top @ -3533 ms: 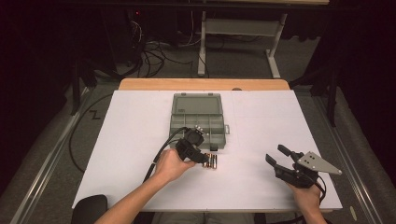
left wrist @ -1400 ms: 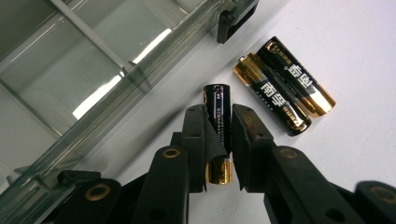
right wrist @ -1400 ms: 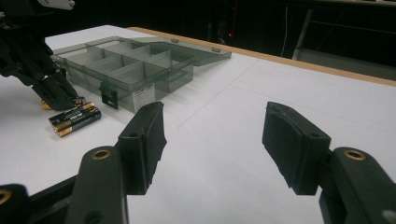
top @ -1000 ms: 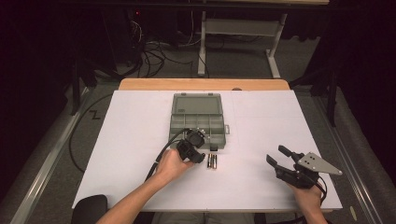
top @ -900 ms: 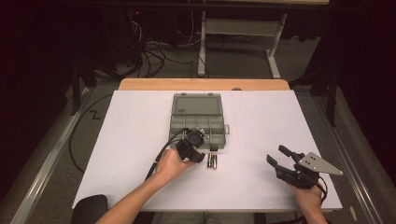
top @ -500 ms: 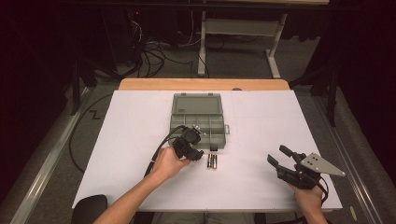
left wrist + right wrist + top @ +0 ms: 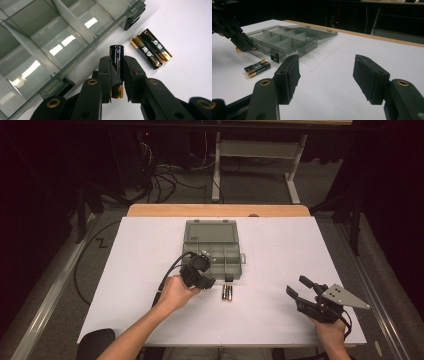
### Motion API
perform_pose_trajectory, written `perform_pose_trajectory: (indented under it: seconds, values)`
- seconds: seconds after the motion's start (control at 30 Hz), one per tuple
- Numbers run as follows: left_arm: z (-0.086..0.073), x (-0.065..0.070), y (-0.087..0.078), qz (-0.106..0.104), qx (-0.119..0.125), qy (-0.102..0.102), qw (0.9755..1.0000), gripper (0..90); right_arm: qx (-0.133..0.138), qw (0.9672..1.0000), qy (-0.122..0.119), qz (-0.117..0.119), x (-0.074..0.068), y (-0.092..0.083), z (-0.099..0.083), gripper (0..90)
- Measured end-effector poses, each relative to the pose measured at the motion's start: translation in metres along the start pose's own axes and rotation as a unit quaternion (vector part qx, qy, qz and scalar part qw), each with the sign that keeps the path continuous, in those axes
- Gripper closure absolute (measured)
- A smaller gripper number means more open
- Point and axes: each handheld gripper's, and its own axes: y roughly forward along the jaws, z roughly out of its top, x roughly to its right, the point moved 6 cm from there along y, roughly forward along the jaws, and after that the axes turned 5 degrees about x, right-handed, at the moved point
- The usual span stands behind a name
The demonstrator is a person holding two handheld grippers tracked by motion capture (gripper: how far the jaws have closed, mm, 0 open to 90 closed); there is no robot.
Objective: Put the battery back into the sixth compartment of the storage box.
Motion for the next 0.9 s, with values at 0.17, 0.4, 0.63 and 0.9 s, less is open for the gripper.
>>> perform_pose_trajectory:
  seconds: [0.17,0.4,0.63,0.9]
  values:
    - [0.001,-0.002,-0.004,0.000,0.005,-0.003,1.0000,76.1,0.000,1.0000,0.001,0.000,0.000,0.000,0.000,39.8]
    - [0.004,-0.007,-0.011,0.003,0.012,-0.008,0.9999,76.2,0.000,1.0000,0.001,0.001,0.000,0.000,0.000,39.8]
    - [0.008,-0.014,-0.017,0.006,0.020,-0.016,0.9997,76.1,0.000,1.0000,0.000,0.001,0.000,0.000,0.000,39.8]
    - [0.015,-0.023,-0.022,0.015,0.031,-0.026,0.9990,76.1,-0.001,1.0000,0.001,0.001,0.000,0.000,0.000,39.8]
